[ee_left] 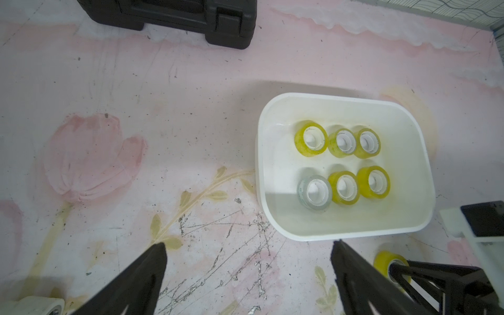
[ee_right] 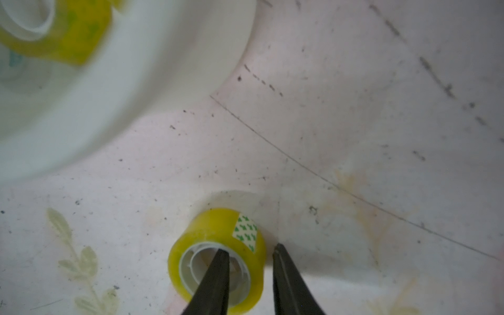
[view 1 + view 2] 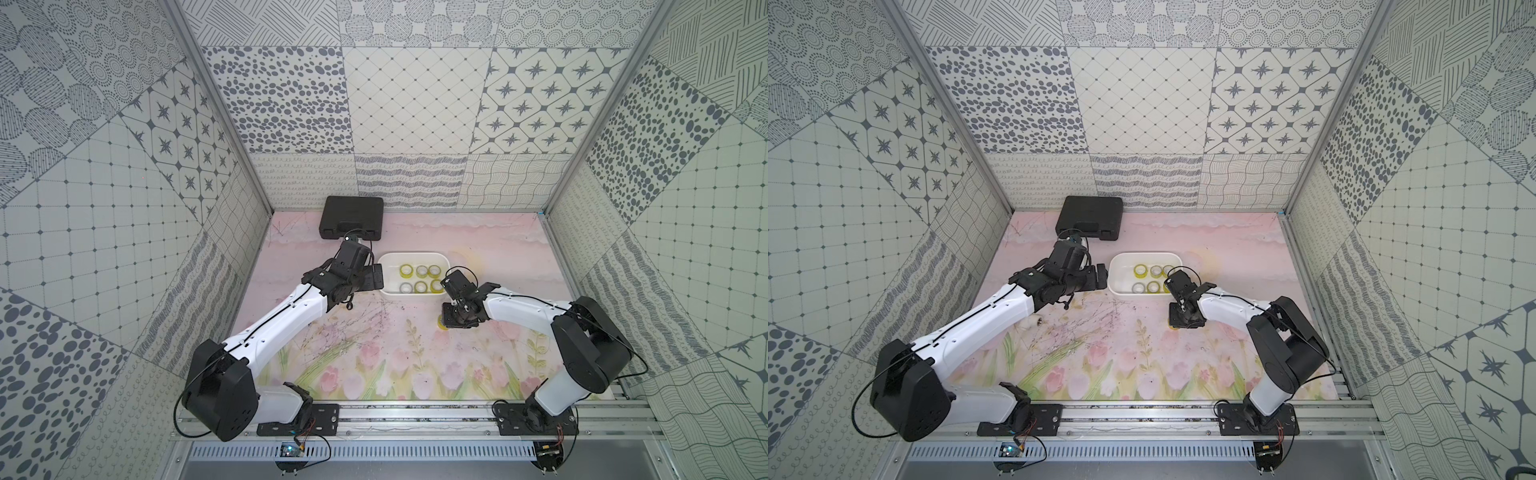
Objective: Put the transparent tape into the storage box
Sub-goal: Pick up the tape at the center of the board.
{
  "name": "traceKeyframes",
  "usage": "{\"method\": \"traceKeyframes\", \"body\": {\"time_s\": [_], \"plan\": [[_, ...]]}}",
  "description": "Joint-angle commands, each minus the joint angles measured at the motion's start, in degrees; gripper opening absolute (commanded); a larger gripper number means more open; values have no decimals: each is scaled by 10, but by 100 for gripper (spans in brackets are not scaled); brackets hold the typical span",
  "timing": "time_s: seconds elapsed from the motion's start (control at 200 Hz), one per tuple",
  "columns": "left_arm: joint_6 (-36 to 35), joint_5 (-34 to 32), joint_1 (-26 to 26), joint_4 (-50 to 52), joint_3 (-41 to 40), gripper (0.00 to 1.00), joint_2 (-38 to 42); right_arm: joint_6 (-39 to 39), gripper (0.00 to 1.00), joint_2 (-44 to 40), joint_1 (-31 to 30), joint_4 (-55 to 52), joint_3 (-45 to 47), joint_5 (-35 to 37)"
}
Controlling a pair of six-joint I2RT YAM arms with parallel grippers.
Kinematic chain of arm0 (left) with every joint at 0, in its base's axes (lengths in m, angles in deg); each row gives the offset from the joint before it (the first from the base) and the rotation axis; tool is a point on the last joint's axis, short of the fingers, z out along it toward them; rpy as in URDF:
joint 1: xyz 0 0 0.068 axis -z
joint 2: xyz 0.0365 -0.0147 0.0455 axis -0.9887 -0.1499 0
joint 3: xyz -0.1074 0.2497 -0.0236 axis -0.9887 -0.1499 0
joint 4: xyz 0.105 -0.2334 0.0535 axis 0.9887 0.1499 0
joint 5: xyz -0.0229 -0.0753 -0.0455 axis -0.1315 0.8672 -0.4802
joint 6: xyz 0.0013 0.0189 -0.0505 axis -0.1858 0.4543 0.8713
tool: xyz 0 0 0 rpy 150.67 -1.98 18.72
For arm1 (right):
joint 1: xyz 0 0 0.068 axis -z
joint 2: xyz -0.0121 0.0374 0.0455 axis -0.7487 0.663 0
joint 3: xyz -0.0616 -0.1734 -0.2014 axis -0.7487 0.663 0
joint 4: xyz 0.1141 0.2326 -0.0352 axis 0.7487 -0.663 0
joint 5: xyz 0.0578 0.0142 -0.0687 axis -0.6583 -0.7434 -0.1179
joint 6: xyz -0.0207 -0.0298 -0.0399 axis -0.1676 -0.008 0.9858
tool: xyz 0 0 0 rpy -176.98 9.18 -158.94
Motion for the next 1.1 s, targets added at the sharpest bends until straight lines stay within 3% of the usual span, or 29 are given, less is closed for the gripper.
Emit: {"method": "traceKeyframes", "body": {"time_s": [0.0, 0.34, 0.73, 1.096], "plan": [[10, 5, -3, -22, -1, 99, 2, -1, 21, 5, -4, 6, -2, 5], [13, 5, -3, -24, -2, 99, 1, 1, 0, -1, -4, -2, -5, 9], [15, 5, -3, -25, 8, 99, 3, 12, 0, -53, -3, -49, -35, 32], [3, 1, -5, -22, 39, 99, 4, 52, 0, -92, -4, -166, -161, 36]]}}
